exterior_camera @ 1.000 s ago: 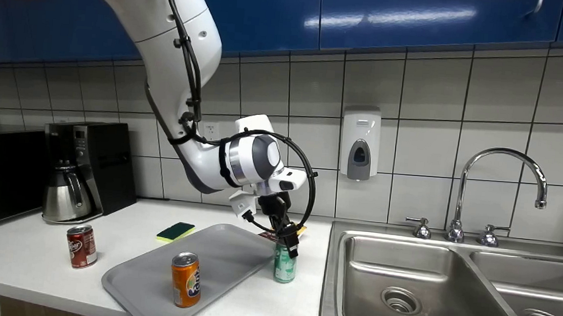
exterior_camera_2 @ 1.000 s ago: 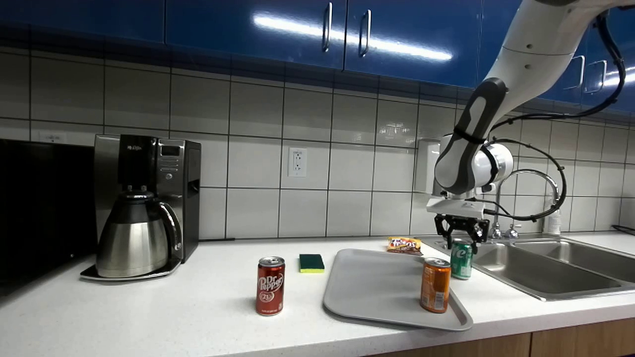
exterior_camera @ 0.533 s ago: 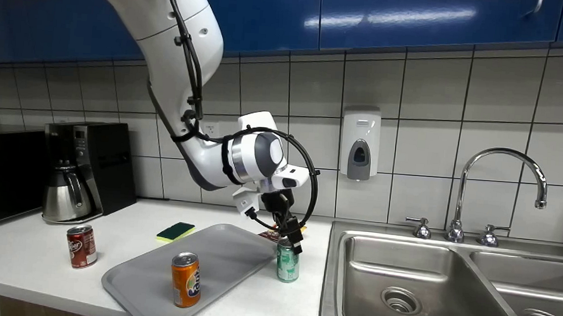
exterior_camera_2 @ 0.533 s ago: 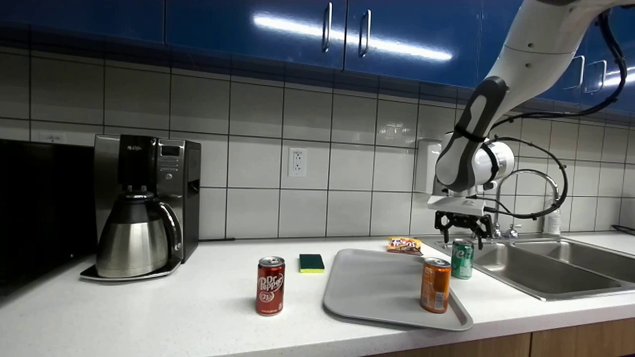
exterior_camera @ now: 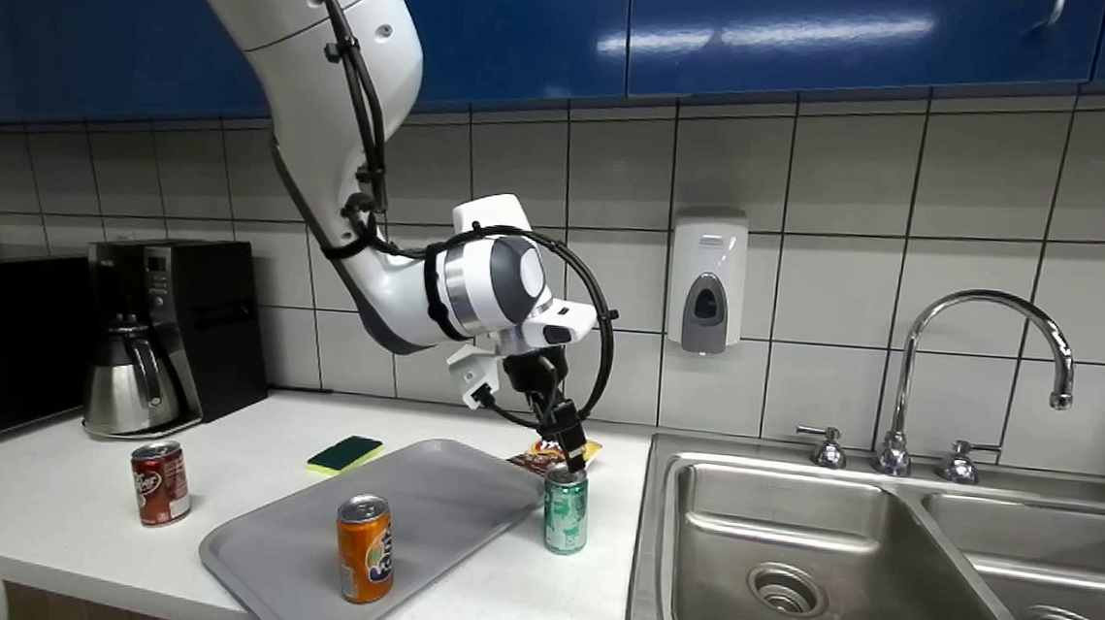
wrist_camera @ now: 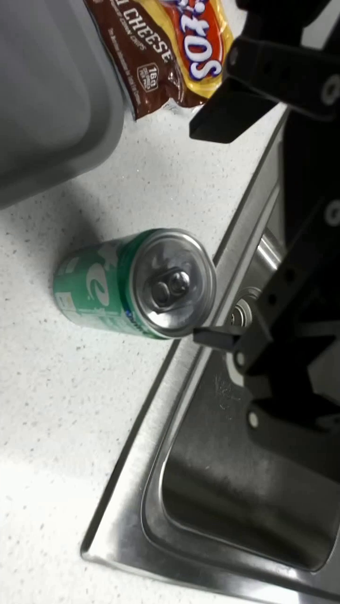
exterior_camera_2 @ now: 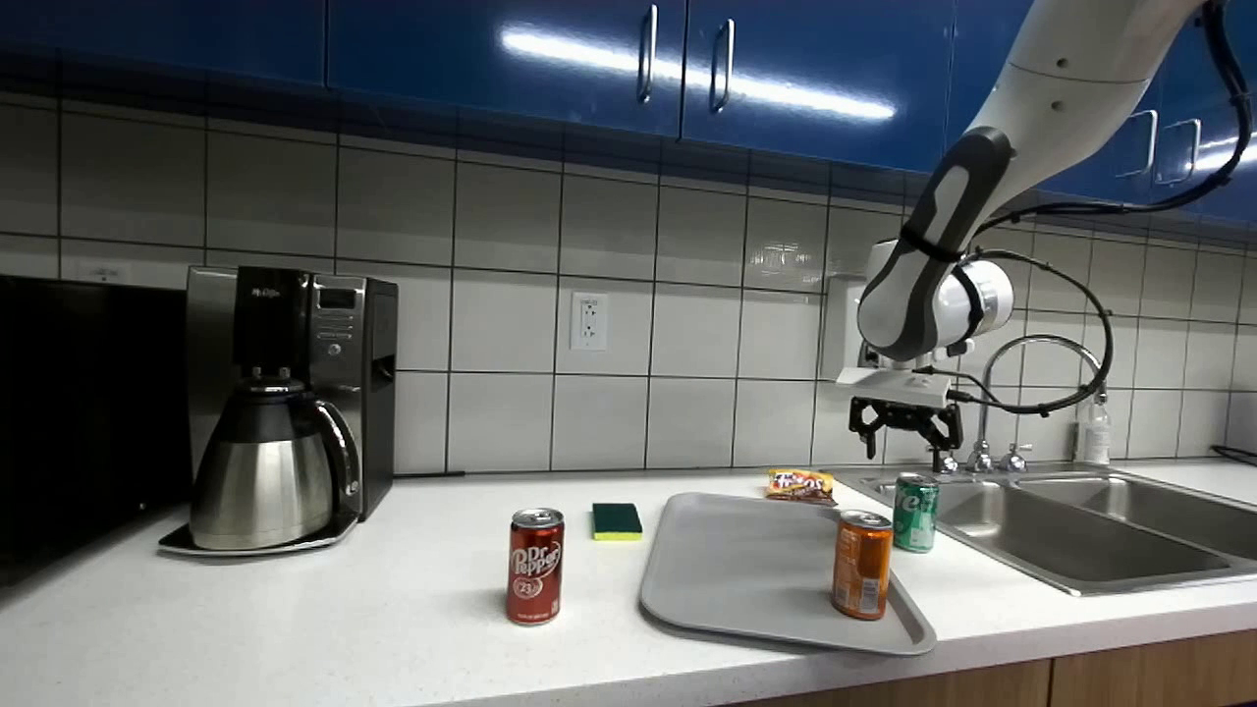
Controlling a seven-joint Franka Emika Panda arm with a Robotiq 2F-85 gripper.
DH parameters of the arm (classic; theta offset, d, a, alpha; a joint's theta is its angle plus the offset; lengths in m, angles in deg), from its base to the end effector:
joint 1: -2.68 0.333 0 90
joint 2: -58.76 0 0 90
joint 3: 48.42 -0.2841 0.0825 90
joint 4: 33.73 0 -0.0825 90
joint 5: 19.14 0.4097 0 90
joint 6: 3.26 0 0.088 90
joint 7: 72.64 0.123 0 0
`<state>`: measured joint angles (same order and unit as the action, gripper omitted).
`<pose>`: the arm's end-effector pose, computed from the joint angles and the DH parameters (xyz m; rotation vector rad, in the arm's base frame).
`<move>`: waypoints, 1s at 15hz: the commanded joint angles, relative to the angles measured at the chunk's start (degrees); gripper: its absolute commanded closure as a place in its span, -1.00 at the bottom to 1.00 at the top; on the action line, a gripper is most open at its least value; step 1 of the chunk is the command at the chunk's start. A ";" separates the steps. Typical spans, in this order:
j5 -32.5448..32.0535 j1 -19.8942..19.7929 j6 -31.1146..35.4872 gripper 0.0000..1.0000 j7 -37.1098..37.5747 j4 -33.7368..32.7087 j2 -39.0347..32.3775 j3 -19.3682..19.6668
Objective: Pick up the green sprite can and put it on the counter to the left of the gray tray, pick up the brown dr pepper can and put it on the counter to the right of the gray tray, pick up the orange fanta can and put it on the counter to the right of the gray tray
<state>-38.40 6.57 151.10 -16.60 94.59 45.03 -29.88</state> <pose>0.5595 -0.1409 0.2213 2.6385 -1.3212 0.4312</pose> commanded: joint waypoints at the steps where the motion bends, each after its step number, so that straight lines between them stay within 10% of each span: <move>1: -3.80 1.56 -1.26 -1.00 3.81 2.74 4.58 -1.16; 15: 0.89 3.00 -2.62 -1.00 -1.49 11.03 12.10 -15.87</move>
<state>-40.49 10.34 150.24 -14.68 102.80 53.58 -43.12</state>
